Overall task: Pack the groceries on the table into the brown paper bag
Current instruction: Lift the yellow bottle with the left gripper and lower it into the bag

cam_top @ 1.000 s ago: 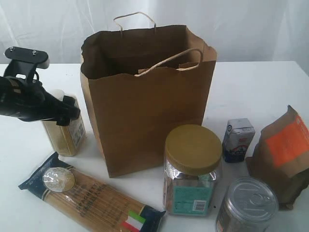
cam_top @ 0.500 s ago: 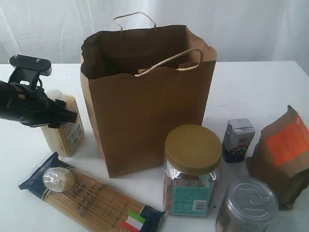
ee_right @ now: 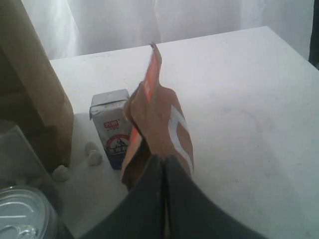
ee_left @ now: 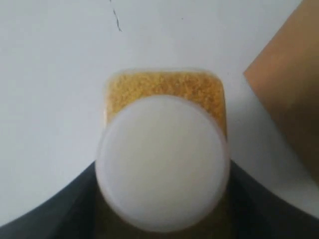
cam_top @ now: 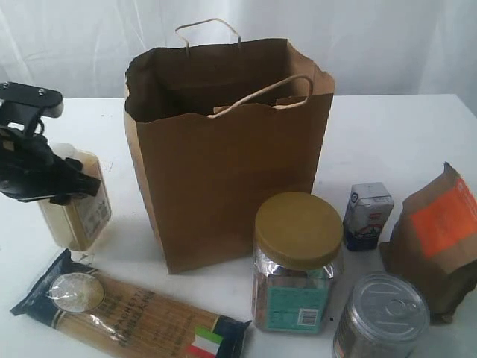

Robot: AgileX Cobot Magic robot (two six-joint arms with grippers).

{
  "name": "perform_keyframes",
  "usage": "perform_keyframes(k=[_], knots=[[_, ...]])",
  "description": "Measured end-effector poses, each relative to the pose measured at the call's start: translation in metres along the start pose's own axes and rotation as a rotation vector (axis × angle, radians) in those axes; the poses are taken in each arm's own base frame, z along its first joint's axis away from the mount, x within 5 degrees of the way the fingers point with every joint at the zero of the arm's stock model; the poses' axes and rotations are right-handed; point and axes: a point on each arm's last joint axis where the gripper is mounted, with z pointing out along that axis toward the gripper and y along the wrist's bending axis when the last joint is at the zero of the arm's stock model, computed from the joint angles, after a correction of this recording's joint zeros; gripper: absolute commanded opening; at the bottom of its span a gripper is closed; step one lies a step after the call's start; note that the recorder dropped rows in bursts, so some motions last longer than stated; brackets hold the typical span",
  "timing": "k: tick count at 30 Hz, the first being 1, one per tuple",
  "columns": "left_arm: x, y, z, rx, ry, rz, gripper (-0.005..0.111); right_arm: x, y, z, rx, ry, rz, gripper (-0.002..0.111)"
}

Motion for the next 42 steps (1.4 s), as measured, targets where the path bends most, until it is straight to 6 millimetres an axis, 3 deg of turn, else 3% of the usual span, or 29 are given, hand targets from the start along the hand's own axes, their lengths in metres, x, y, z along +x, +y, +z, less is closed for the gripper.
perform_keyframes(k=[17, 23, 32, 42], knots=[[-0.032, 0.01, -0.188, -0.016, -0.381, -0.048, 0.0, 0.0, 0.0, 0.0, 0.0, 0.0, 0.0, 0.0], [-0.046, 0.002, -0.231, 0.105, -0.496, -0.082, 0.0, 0.0, 0.0, 0.0, 0.0, 0.0, 0.0, 0.0], [-0.058, -0.021, -0.253, 0.321, -0.591, -0.01, 0.0, 0.0, 0.0, 0.0, 0.0, 0.0, 0.0, 0.0], [-0.088, -0.046, -0.221, 0.393, -0.558, 0.074, 0.0, 0.0, 0.0, 0.0, 0.0, 0.0, 0.0, 0.0]])
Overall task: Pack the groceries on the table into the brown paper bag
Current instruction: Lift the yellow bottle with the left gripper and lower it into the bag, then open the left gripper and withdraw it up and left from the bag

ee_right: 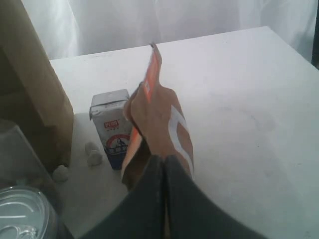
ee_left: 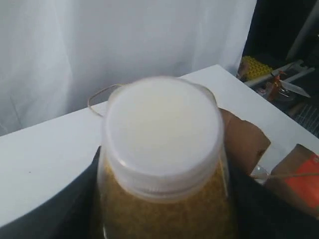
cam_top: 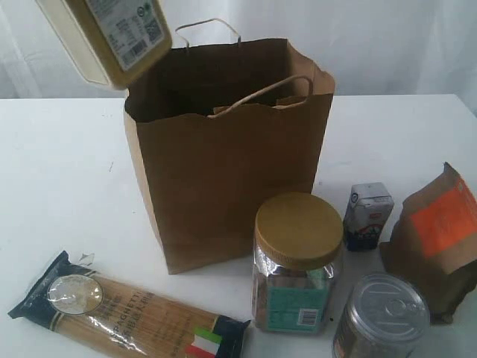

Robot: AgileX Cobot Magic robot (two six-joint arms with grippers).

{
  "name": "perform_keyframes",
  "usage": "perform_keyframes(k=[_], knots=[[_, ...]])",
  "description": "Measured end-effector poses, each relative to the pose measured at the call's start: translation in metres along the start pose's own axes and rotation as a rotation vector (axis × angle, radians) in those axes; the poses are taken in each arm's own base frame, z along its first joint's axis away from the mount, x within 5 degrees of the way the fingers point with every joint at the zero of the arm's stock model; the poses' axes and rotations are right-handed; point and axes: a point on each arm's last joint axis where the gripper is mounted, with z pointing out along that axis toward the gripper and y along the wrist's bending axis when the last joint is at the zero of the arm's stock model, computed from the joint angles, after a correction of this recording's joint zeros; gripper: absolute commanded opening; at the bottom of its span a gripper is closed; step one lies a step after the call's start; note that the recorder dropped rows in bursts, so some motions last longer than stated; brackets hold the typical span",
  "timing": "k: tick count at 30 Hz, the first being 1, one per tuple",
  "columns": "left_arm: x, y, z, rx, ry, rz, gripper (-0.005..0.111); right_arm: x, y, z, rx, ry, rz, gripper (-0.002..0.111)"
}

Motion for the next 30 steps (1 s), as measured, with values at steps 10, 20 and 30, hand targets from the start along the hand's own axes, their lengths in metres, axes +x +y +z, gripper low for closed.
perform_keyframes(k=[10, 20, 30], knots=[[0.011, 0.006, 0.062, 0.012, 0.094, 0.008, 0.0, 0.0, 0.0, 0.0, 0.0, 0.0, 0.0, 0.0], [0.032, -0.005, 0.109, 0.059, 0.182, 0.044, 0.0, 0.0, 0.0, 0.0, 0.0, 0.0, 0.0, 0.0], [0.058, -0.002, 0.141, 0.064, 0.323, 0.085, 0.0, 0.0, 0.0, 0.0, 0.0, 0.0, 0.0, 0.0]])
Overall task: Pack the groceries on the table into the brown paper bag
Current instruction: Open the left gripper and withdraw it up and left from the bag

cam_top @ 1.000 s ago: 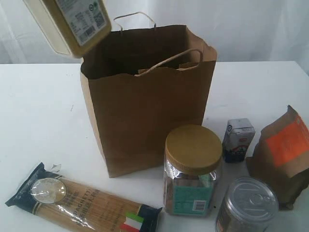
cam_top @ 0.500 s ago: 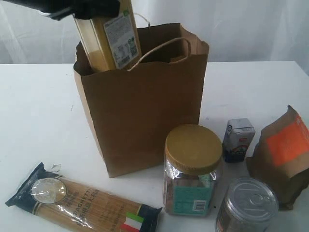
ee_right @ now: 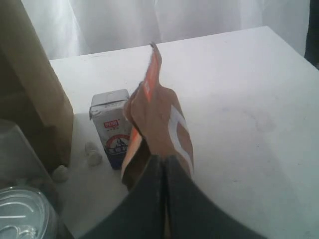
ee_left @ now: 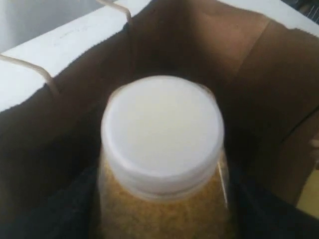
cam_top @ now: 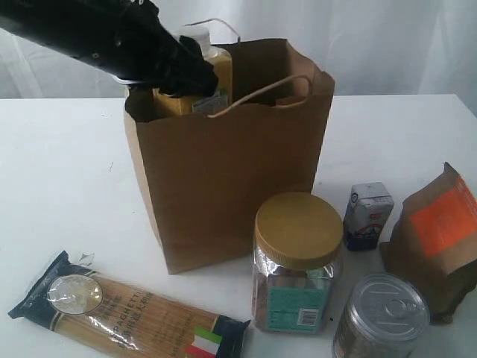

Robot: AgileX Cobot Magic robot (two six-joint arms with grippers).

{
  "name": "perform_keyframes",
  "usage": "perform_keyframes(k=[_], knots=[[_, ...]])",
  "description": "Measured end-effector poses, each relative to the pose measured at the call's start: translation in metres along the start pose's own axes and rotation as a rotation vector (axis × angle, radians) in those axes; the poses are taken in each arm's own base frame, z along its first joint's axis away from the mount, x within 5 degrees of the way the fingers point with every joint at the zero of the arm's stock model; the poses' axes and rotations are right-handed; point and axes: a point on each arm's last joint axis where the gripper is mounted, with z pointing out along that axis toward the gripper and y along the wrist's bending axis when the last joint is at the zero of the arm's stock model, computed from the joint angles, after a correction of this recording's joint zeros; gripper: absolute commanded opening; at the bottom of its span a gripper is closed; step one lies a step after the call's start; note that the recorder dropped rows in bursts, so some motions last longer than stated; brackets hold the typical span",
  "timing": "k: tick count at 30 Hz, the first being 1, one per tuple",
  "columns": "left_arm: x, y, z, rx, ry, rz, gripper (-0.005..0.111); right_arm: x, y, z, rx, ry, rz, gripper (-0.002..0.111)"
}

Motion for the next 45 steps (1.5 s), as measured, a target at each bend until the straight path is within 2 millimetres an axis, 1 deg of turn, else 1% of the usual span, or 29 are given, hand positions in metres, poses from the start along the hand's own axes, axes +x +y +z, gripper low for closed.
perform_keyframes(k=[1, 2, 4, 5, 6, 7, 8, 10, 14, 25, 30, 32, 35, 36, 37, 38, 39, 40, 41, 42, 43, 45], knots=[[0.002, 0.0, 0.005, 0.002, 0.022, 0.003, 0.002, 0.0, 0.0, 0.0, 0.0, 0.0, 0.0, 0.0], [0.004, 0.001, 0.008, 0.002, 0.037, 0.003, 0.008, 0.0, 0.0, 0.0, 0.0, 0.0, 0.0, 0.0], [0.005, 0.001, 0.011, 0.001, 0.042, 0.006, 0.029, 0.0, 0.0, 0.0, 0.0, 0.0, 0.0, 0.0], [0.005, 0.002, 0.012, 0.001, 0.045, 0.005, 0.042, 0.0, 0.0, 0.0, 0.0, 0.0, 0.0, 0.0], [0.005, 0.002, 0.012, 0.001, 0.045, 0.005, 0.053, 0.0, 0.0, 0.0, 0.0, 0.0, 0.0, 0.0], [0.006, 0.002, 0.012, 0.001, 0.047, 0.007, 0.061, 0.0, 0.0, 0.0, 0.0, 0.0, 0.0, 0.0], [0.006, 0.001, 0.012, 0.004, 0.046, 0.003, 0.068, 0.0, 0.0, 0.0, 0.0, 0.0, 0.0, 0.0], [0.003, 0.001, 0.012, 0.01, 0.026, -0.014, 0.071, 0.0, 0.0, 0.0, 0.0, 0.0, 0.0, 0.0], [-0.002, 0.0, 0.009, 0.011, -0.009, -0.024, 0.071, 0.0, 0.0, 0.0, 0.0, 0.0, 0.0, 0.0], [0.002, -0.003, 0.007, 0.042, 0.042, -0.041, 0.07, 0.0, 0.0, 0.0, 0.0, 0.0, 0.0, 0.0], [-0.001, -0.004, 0.001, 0.043, 0.029, -0.038, 0.07, 0.0, 0.0, 0.0, 0.0, 0.0, 0.0, 0.0], [-0.004, -0.005, -0.002, 0.044, 0.018, -0.035, 0.067, 0.0, 0.0, 0.0, 0.0, 0.0, 0.0, 0.0], [-0.013, -0.007, -0.014, 0.044, -0.025, -0.015, 0.057, 0.0, 0.0, 0.0, 0.0, 0.0, 0.0, 0.0], [-0.017, -0.007, -0.019, 0.044, -0.041, -0.002, 0.051, 0.0, 0.0, 0.0, 0.0, 0.0, 0.0, 0.0], [-0.023, -0.009, -0.029, 0.045, -0.066, 0.022, 0.048, 0.0, 0.0, 0.0, 0.0, 0.0, 0.0, 0.0], [-0.025, -0.01, -0.036, 0.045, -0.075, 0.032, 0.041, 0.0, 0.0, 0.0, 0.0, 0.0, 0.0, 0.0], [-0.028, -0.012, -0.047, 0.041, -0.084, 0.054, 0.037, 0.0, 0.0, 0.0, 0.0, 0.0, 0.0, 0.0], [-0.028, -0.013, -0.054, 0.039, -0.089, 0.065, 0.029, 0.0, 0.0, 0.0, 0.0, 0.0, 0.0, 0.0], [-0.029, -0.015, -0.065, 0.039, -0.102, 0.077, 0.025, 0.0, 0.0, 0.0, 0.0, 0.0, 0.0, 0.0], [-0.03, -0.016, -0.071, 0.037, -0.111, 0.082, 0.02, 0.0, 0.0, 0.0, 0.0, 0.0, 0.0, 0.0], [-0.031, -0.018, -0.082, 0.03, -0.129, 0.097, 0.016, 0.0, 0.0, 0.0, 0.0, 0.0, 0.0, 0.0], [-0.03, -0.02, -0.095, 0.03, -0.136, 0.11, 0.004, 0.0, 0.0, 0.0, 0.0, 0.0, 0.0, 0.0]])
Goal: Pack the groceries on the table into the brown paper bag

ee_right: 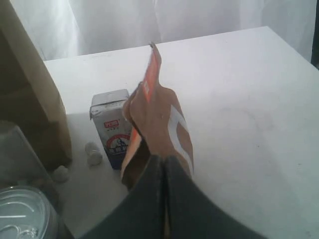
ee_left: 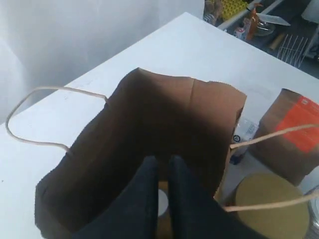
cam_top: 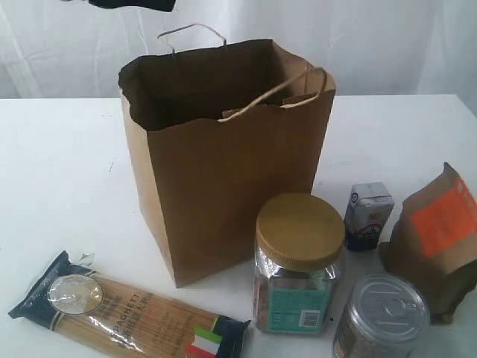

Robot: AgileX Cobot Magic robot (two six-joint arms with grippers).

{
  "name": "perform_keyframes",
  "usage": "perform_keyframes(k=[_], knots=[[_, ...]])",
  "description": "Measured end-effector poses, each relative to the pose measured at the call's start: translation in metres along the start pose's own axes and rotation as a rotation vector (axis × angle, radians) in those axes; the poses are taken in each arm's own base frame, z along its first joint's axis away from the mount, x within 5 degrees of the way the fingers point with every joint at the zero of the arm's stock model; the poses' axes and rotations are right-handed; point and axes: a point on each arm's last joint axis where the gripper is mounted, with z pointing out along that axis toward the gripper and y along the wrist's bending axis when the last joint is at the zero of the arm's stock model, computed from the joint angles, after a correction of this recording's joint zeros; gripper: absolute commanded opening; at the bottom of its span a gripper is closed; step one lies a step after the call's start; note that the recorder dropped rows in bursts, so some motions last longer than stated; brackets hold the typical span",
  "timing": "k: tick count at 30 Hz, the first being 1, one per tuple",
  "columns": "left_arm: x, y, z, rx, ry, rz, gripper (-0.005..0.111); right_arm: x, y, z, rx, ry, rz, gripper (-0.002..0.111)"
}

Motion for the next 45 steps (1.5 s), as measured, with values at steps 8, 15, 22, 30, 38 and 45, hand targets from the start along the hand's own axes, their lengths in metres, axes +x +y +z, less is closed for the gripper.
perform_keyframes(k=[8, 15, 22, 30, 38, 45], knots=[[-0.004, -0.012, -0.068, -0.046, -0.131, 0.064, 0.0, 0.0, 0.0, 0.0, 0.0, 0.0, 0.0, 0.0], [0.031, -0.017, -0.089, -0.086, -0.236, 0.017, 0.0, 0.0, 0.0, 0.0, 0.0, 0.0, 0.0, 0.0], [0.09, -0.022, -0.095, -0.11, -0.261, -0.029, 0.0, 0.0, 0.0, 0.0, 0.0, 0.0, 0.0, 0.0], [0.152, -0.031, -0.096, -0.08, -0.261, -0.113, 0.0, 0.0, 0.0, 0.0, 0.0, 0.0, 0.0, 0.0], [0.181, -0.036, -0.099, -0.062, -0.28, -0.163, 0.0, 0.0, 0.0, 0.0, 0.0, 0.0, 0.0, 0.0], [0.194, -0.041, -0.116, -0.061, -0.362, -0.154, 0.0, 0.0, 0.0, 0.0, 0.0, 0.0, 0.0, 0.0]])
